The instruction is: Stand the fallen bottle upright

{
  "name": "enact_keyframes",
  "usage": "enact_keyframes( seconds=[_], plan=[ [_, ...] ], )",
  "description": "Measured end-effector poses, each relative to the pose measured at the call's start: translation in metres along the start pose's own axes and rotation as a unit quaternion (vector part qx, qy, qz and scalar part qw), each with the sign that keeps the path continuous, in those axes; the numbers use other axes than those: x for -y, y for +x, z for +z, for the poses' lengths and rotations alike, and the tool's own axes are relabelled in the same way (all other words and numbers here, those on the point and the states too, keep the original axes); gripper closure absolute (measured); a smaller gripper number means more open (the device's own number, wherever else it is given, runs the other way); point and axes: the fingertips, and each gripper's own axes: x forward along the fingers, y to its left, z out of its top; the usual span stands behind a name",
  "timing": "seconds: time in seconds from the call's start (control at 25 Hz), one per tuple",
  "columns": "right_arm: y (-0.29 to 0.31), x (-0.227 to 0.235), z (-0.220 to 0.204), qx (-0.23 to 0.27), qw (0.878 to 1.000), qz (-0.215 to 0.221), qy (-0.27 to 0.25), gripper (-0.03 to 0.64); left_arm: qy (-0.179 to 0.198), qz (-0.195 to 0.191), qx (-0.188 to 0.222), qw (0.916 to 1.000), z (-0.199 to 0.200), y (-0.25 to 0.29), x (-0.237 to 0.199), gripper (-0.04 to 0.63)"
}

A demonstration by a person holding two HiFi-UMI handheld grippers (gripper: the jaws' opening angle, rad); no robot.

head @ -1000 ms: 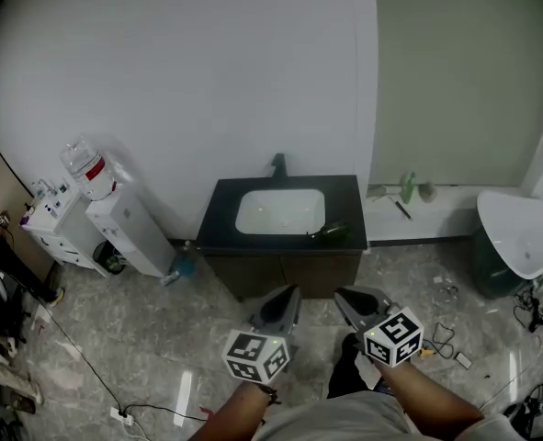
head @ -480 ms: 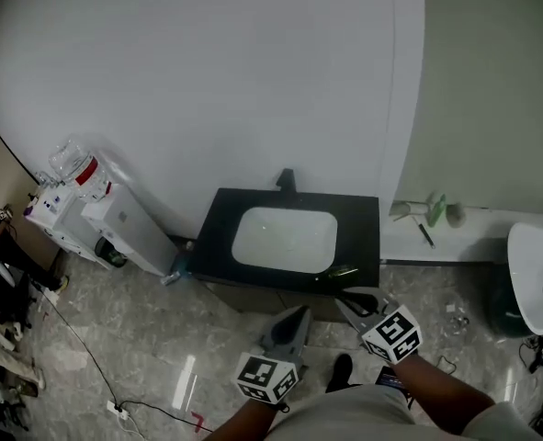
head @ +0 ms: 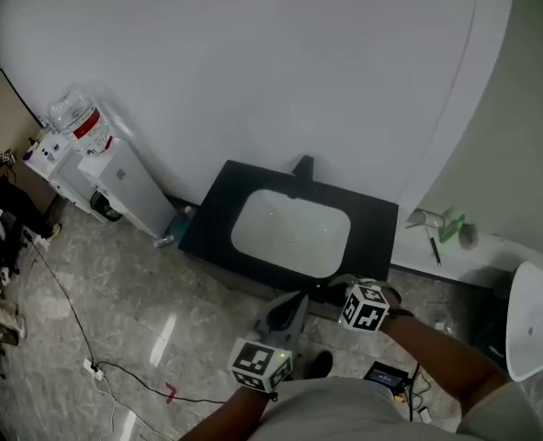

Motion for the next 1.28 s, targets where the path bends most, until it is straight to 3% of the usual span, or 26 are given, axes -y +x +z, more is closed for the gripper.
enact_keyframes(
  seconds=[0.28, 0.64, 0.84, 1.04, 1.16, 1.28],
  plan=[
    [0.096, 0.02, -0.043, -0.14, 0.982, 0.051, -0.113, 0.492, -0.014, -0.003, -0.009, 0.9999, 0.008, 0.019, -0.035, 0.586],
    [0.174, 0.035, -0.092, -0.234, 0.953, 0.103, -0.161, 0.485, -0.033, 0.012, -0.02, 0.9992, 0.011, 0.031, -0.08, 0.586],
    [0.195, 0.035, -0.11, -0.254, 0.946, 0.127, -0.155, 0.479, -0.042, 0.018, -0.027, 0.9986, 0.007, 0.036, -0.095, 0.586],
    [0.202, 0.035, -0.112, -0.246, 0.947, 0.127, -0.162, 0.492, -0.042, 0.022, -0.031, 0.9984, 0.005, 0.039, -0.101, 0.586],
    [0.2, 0.036, -0.11, -0.233, 0.951, 0.122, -0.165, 0.494, -0.041, 0.021, -0.033, 0.9984, 0.005, 0.042, -0.099, 0.586],
    [0.189, 0.041, -0.102, -0.208, 0.962, 0.104, -0.147, 0.495, -0.041, 0.016, -0.034, 0.9984, 0.006, 0.045, -0.095, 0.586]
  ],
)
